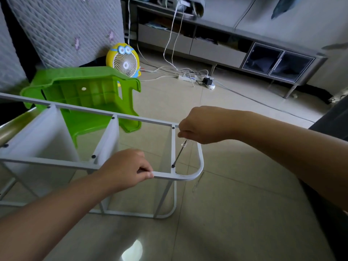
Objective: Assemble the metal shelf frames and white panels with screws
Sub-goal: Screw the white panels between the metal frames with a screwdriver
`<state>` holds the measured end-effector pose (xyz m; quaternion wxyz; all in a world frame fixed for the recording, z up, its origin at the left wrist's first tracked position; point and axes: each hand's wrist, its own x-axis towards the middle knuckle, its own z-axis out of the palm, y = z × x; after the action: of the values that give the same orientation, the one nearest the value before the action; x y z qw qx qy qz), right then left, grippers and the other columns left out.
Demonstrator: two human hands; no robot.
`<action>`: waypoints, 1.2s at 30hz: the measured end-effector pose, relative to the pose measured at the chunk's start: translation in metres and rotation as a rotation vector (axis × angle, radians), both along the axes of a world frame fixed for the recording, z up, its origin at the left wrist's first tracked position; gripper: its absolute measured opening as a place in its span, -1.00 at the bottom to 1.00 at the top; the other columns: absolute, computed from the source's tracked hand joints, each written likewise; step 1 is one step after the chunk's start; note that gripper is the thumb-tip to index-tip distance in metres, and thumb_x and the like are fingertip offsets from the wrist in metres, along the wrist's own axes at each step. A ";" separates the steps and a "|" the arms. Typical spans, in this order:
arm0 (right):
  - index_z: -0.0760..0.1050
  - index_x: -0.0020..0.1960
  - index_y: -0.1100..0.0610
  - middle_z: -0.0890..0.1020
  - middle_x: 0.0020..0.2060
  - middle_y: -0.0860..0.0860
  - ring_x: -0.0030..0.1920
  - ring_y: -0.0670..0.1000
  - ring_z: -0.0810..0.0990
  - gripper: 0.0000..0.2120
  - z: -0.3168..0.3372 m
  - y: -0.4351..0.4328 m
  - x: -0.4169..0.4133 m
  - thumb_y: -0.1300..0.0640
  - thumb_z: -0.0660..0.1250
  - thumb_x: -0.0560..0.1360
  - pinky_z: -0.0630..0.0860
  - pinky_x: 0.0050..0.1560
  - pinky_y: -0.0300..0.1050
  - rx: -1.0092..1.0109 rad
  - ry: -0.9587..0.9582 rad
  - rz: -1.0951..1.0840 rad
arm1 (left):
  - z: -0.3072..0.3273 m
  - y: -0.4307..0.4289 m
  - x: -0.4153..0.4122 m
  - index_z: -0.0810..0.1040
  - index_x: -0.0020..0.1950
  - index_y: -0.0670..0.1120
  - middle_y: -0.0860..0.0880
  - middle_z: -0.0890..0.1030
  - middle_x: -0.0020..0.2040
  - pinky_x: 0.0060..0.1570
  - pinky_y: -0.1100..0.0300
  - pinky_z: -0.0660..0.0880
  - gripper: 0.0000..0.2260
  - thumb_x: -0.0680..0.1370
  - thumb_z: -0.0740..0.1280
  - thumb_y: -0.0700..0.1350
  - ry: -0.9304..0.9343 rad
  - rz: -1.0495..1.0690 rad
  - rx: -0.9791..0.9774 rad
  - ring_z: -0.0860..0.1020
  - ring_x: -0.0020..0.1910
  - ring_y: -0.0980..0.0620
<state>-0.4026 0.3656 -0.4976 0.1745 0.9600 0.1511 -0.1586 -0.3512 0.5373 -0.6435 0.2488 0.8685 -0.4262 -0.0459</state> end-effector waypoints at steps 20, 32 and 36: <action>0.42 -0.06 0.15 0.32 -0.37 -0.12 -0.34 -0.12 0.33 -0.80 0.005 0.004 0.001 0.06 0.10 0.60 0.27 -0.28 -0.18 0.142 -0.003 -0.036 | 0.008 0.001 -0.003 0.69 -0.05 -0.01 0.18 0.37 -0.37 -0.35 0.45 0.20 -0.64 0.38 0.23 0.15 -0.009 -0.009 0.010 0.39 -0.24 0.16; 0.20 -0.13 0.09 0.26 -0.34 -0.05 -0.25 0.06 0.37 -0.78 -0.013 0.013 -0.010 -0.01 -0.05 0.60 0.34 -0.16 -0.08 0.176 -0.162 -0.012 | 0.006 0.003 -0.007 0.69 -0.06 -0.02 0.08 0.52 -0.26 -0.29 0.45 0.20 -0.59 0.33 0.18 0.14 -0.008 0.004 -0.036 0.50 -0.15 0.06; 0.41 0.03 0.13 0.42 -0.18 -0.05 -0.15 -0.06 0.37 -0.85 -0.012 -0.002 -0.005 0.16 0.08 0.57 0.32 -0.07 -0.17 0.259 -0.052 0.010 | 0.003 0.004 -0.005 0.68 -0.03 0.02 0.18 0.34 -0.34 -0.29 0.47 0.18 -0.58 0.34 0.15 0.16 -0.010 0.005 -0.033 0.38 -0.18 0.15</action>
<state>-0.4080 0.3641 -0.5094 0.0540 0.9775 0.1703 -0.1120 -0.3562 0.5412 -0.6403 0.2612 0.8656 -0.4260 -0.0335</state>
